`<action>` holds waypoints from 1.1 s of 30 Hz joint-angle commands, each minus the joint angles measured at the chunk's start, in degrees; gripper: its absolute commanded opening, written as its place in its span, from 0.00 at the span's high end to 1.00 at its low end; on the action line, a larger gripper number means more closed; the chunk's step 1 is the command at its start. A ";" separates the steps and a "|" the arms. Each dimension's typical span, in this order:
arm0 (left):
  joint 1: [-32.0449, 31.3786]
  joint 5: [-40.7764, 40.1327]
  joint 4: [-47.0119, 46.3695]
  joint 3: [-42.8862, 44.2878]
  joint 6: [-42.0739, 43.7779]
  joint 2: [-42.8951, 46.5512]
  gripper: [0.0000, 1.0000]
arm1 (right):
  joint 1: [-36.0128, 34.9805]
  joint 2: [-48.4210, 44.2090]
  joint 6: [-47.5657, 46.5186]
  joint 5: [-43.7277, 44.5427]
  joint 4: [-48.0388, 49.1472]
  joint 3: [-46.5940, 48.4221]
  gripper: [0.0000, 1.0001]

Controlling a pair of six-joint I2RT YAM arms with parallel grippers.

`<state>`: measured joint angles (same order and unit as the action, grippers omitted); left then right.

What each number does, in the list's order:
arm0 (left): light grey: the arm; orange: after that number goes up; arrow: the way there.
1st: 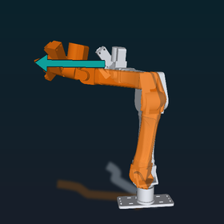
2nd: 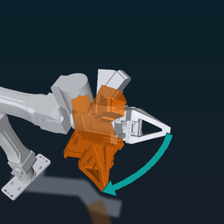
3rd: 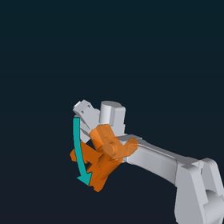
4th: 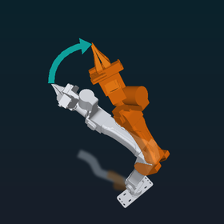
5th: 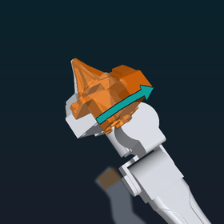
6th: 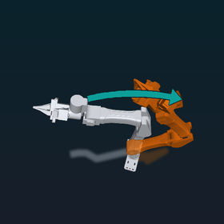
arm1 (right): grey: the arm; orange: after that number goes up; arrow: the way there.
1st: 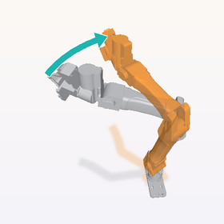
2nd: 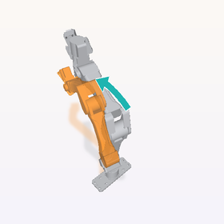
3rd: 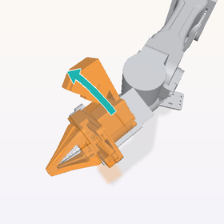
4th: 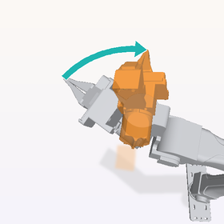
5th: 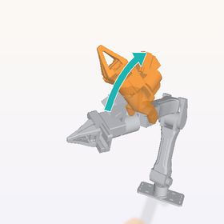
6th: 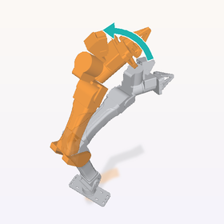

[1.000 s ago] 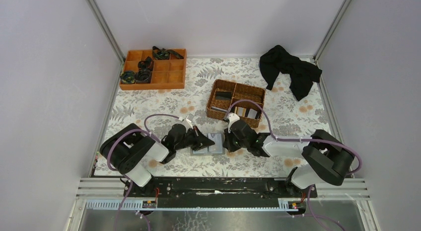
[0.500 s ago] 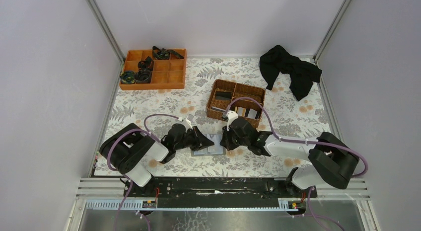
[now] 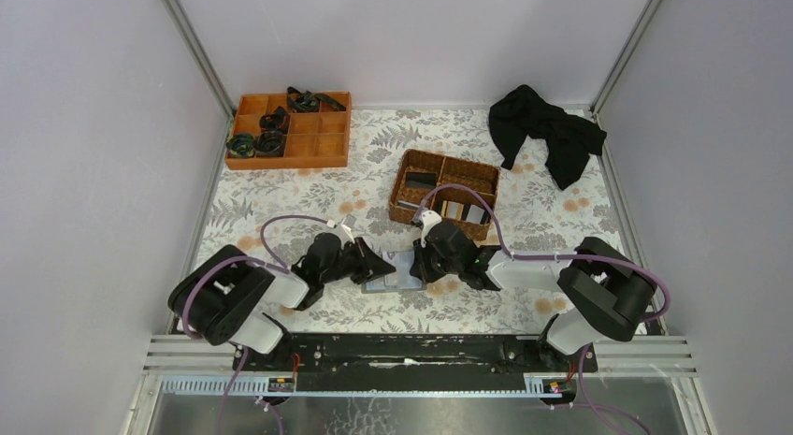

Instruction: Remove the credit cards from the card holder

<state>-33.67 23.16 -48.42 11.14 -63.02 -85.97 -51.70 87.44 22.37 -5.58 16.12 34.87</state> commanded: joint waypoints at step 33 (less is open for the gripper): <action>12.02 -1.58 25.41 17.76 13.48 17.01 1.00 | 13.31 17.71 -15.73 34.32 -25.49 47.43 0.45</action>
<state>-22.83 18.96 -18.92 29.12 -49.54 -69.97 -40.05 99.42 9.02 20.21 -2.07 74.91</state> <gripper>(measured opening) 0.012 0.553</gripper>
